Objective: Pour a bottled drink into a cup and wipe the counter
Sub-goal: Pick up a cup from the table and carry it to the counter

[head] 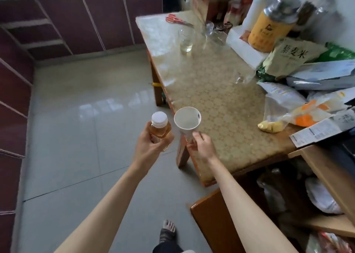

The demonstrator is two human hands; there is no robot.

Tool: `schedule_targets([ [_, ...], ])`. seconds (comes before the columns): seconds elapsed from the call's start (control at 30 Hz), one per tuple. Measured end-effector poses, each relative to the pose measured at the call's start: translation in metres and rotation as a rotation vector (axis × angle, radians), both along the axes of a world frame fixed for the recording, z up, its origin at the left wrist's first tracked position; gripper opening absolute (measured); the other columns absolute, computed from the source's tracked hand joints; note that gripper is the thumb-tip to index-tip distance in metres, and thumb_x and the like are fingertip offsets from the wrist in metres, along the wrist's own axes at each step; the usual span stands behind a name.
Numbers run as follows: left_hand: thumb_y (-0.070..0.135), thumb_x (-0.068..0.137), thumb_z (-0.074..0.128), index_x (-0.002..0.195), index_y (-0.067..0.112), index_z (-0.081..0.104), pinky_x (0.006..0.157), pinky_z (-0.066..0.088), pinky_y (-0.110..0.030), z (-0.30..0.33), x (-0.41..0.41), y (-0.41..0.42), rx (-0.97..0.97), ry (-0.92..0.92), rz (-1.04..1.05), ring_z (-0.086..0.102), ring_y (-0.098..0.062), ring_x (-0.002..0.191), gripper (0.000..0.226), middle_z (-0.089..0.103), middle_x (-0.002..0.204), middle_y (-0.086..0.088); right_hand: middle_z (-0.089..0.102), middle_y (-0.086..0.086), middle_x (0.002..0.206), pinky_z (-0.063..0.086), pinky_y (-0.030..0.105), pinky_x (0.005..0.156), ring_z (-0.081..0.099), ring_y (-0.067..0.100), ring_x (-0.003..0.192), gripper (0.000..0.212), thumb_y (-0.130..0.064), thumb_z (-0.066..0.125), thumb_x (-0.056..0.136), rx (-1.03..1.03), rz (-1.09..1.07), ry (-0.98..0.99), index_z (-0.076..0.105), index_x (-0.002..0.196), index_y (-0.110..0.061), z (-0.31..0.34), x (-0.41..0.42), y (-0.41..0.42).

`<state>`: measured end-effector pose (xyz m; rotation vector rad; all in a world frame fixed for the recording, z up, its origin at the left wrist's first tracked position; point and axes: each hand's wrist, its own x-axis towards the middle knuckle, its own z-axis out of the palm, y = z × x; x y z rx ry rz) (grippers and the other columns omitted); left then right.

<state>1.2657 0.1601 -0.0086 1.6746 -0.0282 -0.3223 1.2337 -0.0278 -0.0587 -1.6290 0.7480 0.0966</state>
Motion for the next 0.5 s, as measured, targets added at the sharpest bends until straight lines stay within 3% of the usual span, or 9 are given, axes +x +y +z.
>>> schedule_targets([
  [0.07,0.020,0.083,0.085,0.114,0.026,0.064,0.075,0.057,-0.019,0.015,-0.009,0.036,-0.009,-0.014,0.079,0.067,-0.005,0.087,0.038,0.075,0.099,0.007,0.066,0.004,0.077,0.057,0.059,0.089,0.067,0.023,0.074,0.028,-0.029,0.052,0.104,0.028,0.136,-0.035,0.066,0.081,-0.019,0.014,0.009,0.042],
  [0.2,0.016,0.085,0.083,0.118,0.023,0.062,0.067,0.054,-0.018,0.042,-0.047,0.134,0.003,-0.073,0.261,0.064,-0.006,0.083,0.040,0.071,0.103,-0.004,0.073,0.010,0.085,0.062,0.045,0.084,0.074,0.026,0.080,0.034,-0.044,0.046,0.105,-0.043,0.482,-0.070,0.067,0.099,-0.018,0.043,0.013,0.146],
  [0.3,0.015,0.085,0.083,0.115,0.020,0.061,0.067,0.055,-0.020,0.060,-0.097,0.218,0.010,-0.100,0.435,0.065,-0.009,0.082,0.038,0.070,0.103,-0.011,0.072,0.018,0.087,0.062,0.048,0.083,0.074,0.033,0.080,0.039,-0.048,0.049,0.102,0.021,0.674,-0.114,0.069,0.096,-0.015,0.063,0.003,0.235],
  [0.5,0.026,0.078,0.086,0.112,0.027,0.063,0.064,0.053,-0.017,0.092,-0.229,0.372,0.010,-0.216,0.799,0.065,-0.003,0.079,0.041,0.071,0.093,0.005,0.067,0.015,0.081,0.060,0.045,0.080,0.070,0.027,0.073,0.040,-0.048,0.053,0.102,0.129,0.988,-0.146,0.068,0.089,-0.013,0.097,-0.066,0.416],
])
